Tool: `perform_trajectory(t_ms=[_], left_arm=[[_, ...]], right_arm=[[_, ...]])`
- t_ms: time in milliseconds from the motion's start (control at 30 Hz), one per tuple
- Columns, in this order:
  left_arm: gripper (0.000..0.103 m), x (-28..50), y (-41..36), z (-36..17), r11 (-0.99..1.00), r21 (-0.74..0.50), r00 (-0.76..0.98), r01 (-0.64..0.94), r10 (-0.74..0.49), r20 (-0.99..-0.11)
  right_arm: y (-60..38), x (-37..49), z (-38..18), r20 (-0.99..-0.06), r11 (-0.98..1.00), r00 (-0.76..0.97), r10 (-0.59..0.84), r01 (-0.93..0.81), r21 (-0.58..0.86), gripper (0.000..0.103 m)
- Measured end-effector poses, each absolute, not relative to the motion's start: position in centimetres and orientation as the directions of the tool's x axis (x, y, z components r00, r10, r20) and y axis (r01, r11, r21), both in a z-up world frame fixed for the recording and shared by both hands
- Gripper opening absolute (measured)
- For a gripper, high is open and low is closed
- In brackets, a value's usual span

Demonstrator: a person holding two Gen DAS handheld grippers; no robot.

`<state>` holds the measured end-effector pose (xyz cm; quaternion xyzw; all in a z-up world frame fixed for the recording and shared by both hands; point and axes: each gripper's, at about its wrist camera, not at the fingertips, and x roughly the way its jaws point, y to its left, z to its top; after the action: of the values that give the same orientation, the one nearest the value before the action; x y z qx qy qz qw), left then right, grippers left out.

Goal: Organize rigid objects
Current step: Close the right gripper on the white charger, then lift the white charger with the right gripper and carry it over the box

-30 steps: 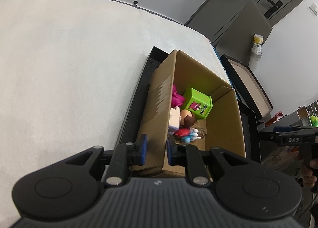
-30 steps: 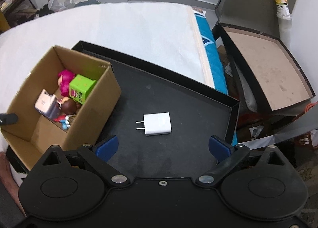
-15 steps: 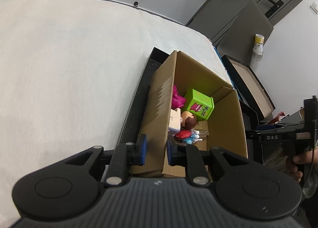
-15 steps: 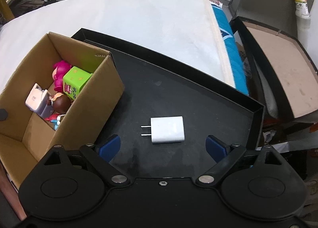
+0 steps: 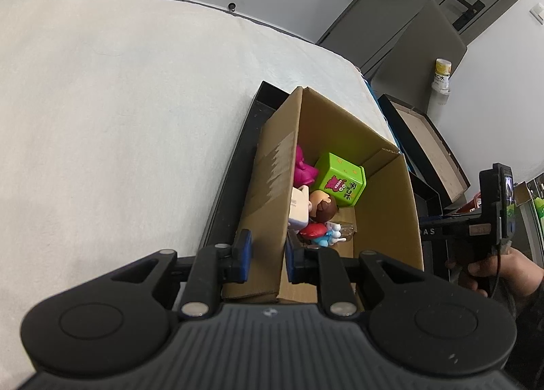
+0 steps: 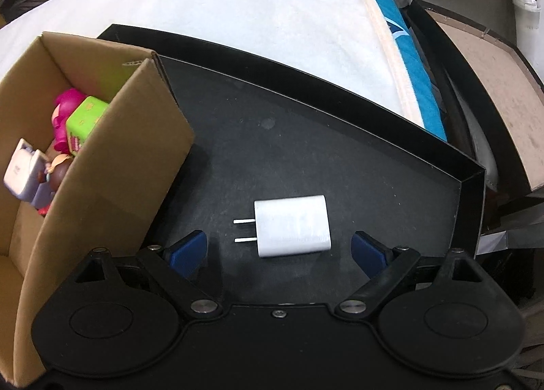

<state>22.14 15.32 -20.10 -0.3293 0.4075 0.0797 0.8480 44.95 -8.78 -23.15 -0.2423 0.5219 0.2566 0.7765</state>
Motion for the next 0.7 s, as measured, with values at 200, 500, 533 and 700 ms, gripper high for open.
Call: perform_trajectory(t_ms=[200, 500, 533, 700], left_arm=[[0.018, 22.2, 15.3, -20.2, 0.771, -0.493, 0.655, -0.403, -0.133, -0.744], [0.018, 22.1, 15.1, -20.0, 0.775, -0.486, 0.654, -0.404, -0.127, -0.746], [0.018, 22.1, 15.1, -20.0, 0.775, -0.486, 0.654, -0.404, -0.127, -0.746], [0.018, 22.2, 14.9, -19.9, 0.781, -0.477, 0.651, -0.403, -0.121, -0.749]], right_arm=[[-8.9, 45.2, -23.8, -0.938, 0.779, 0.313, 0.151, -0.622, -0.082, 0.062], [-9.9, 43.3, -21.8, -0.939, 0.774, 0.291, 0.184, -0.631, -0.044, 0.061], [-10.0, 43.0, -21.5, -0.938, 0.773, 0.294, 0.181, -0.632, -0.049, 0.061], [-10.3, 42.2, -20.0, -0.937, 0.767, 0.309, 0.165, -0.637, -0.075, 0.061]])
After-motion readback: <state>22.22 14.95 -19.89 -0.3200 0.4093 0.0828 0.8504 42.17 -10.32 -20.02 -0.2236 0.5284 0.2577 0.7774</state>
